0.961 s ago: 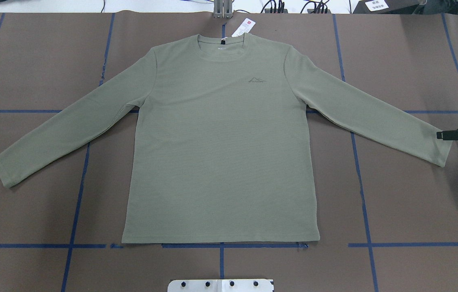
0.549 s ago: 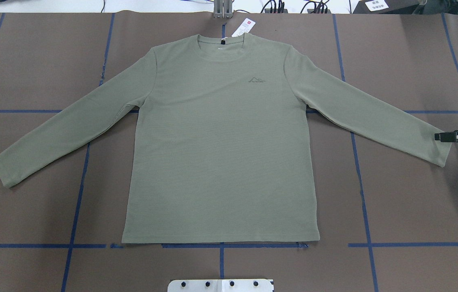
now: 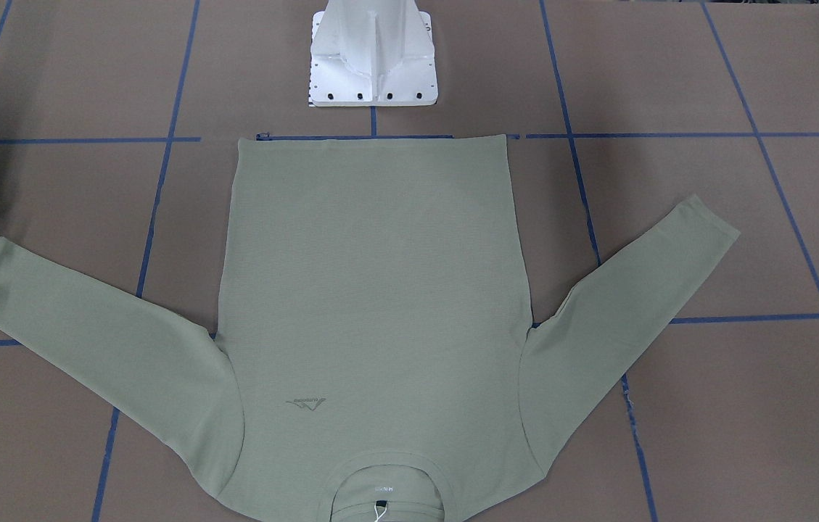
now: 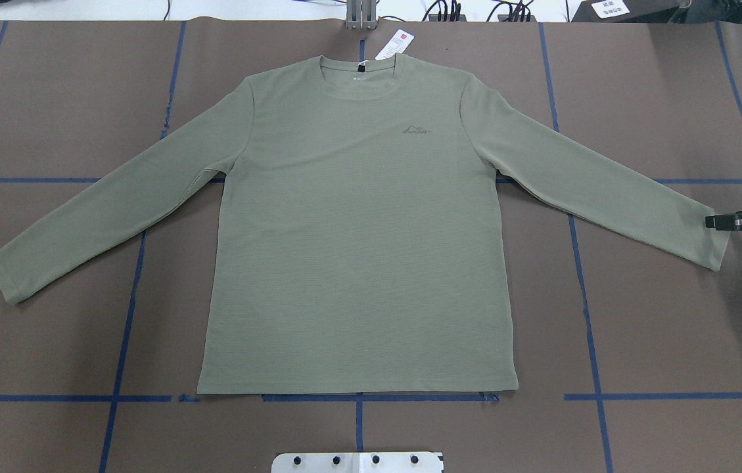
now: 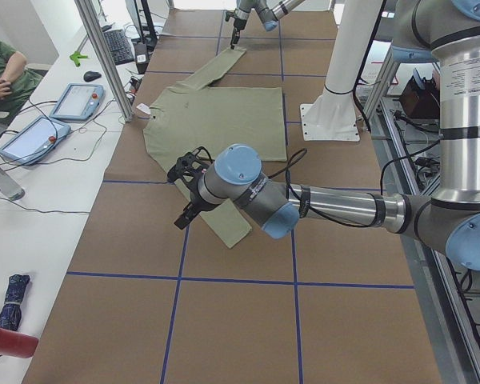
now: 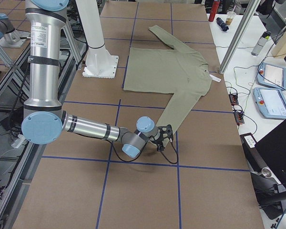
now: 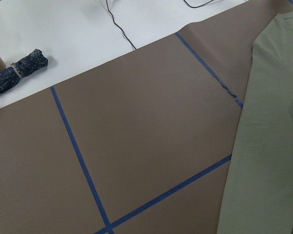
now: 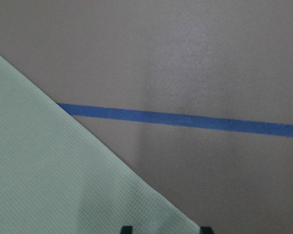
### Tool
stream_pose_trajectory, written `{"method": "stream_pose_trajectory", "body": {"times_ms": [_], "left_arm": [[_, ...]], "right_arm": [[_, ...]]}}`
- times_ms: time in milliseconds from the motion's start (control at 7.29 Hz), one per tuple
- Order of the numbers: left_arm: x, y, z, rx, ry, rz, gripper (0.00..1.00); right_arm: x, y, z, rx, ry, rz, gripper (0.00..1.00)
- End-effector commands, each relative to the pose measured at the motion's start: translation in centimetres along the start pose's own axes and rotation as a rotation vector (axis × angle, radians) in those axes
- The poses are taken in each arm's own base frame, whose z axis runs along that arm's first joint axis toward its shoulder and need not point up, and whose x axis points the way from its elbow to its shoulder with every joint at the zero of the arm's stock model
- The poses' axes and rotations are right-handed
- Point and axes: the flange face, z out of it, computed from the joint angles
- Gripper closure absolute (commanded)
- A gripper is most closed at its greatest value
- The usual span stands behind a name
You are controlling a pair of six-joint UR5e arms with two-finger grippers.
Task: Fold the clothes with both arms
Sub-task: 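Lower the right gripper to the cuff of the sleeve nearest it and grasp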
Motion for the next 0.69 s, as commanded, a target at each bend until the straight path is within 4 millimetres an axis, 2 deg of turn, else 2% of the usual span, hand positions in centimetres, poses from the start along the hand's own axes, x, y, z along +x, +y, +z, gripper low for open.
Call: {"method": "stream_pose_trajectory", "body": {"times_ms": [0,274,412,549], "left_arm": [[-0.1,0.1,0.1,-0.002,0.0,0.001,0.0],[-0.1,0.7,0.1,-0.008,0.0,-0.004,0.0],[-0.1,0.7,0.0,-0.007,-0.001,-0.005,0.0],[-0.2,0.7,0.1,-0.008,-0.001,-0.006,0.0]], "right_arm": [[-0.8,-0.4,-0.4,0.0,-0.024,-0.008,1.0],[-2.8,-2.0,-2.3,0.012,-0.054,-0.01,1.0],[-4.6,-3.5,-3.4,0.009,-0.043,0.0,1.0],[-7.5,-5.3,-5.0,-0.006,-0.015,0.019,1.0]]}}
